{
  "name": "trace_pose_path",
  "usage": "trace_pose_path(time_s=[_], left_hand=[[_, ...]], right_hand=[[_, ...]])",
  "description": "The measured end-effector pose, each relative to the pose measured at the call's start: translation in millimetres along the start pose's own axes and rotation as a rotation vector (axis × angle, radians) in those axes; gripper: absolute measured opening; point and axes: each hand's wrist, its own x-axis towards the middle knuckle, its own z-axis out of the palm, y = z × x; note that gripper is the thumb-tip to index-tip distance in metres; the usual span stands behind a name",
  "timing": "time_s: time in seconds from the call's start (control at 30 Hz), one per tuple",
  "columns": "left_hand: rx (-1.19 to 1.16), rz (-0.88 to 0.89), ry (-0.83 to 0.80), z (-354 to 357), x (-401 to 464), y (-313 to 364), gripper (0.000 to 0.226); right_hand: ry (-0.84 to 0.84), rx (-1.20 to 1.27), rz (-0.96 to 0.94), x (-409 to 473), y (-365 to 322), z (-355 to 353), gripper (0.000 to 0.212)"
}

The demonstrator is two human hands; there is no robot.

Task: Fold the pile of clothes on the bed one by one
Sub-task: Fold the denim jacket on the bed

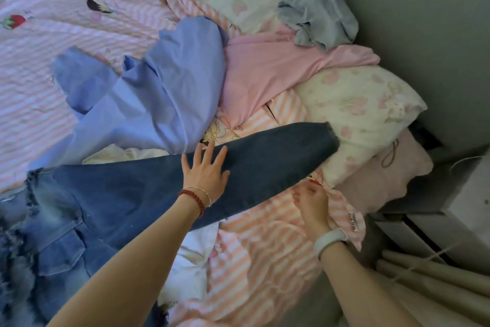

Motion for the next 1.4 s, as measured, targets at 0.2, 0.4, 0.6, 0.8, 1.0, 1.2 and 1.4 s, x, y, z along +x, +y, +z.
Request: trace_pose_path(time_s=[0.2, 0.4, 0.6, 0.8, 1.0, 1.2, 1.4], left_hand=[[0.116, -0.044, -0.070, 30.3, -22.1, 12.2, 0.059], [-0.293, -0.069, 0.018, 8.6, -22.9, -6.1, 0.052], [-1.146, -0.380, 0.494, -13.9, -126.8, -98.5, 0.030], [-1.814, -0.730, 0.587, -2.7, -263.2, -238.7, 0.030], [-2.001, -1.069, 0.585, 58.5, -339.4, -357.3, 0.048], [-1.612, -1.065, 0.455, 112.1, -319.9, -400.2, 0.025], [-1.172, -0.988, 0.408, 104.1, -269.5, -400.5, 0.046]], right_hand=[[-0.013, 0.504, 0.106, 0.3, -28.9, 26.6, 0.012], [0.113, 0.252, -0.430, -41.4, -59.4, 35.8, 0.012], [-0.026, 0.021, -0.995, -128.6, -83.2, 94.0, 0.028], [-0.430, -0.077, -1.398, -287.0, -51.2, 208.0, 0.026], [-1.002, -0.739, -1.227, -372.3, 61.8, 297.1, 0.045], [-0.683, -1.020, -1.100, -345.0, 111.2, 303.4, 0.053], [-0.272, -1.047, -1.139, -303.4, 93.8, 286.8, 0.040]])
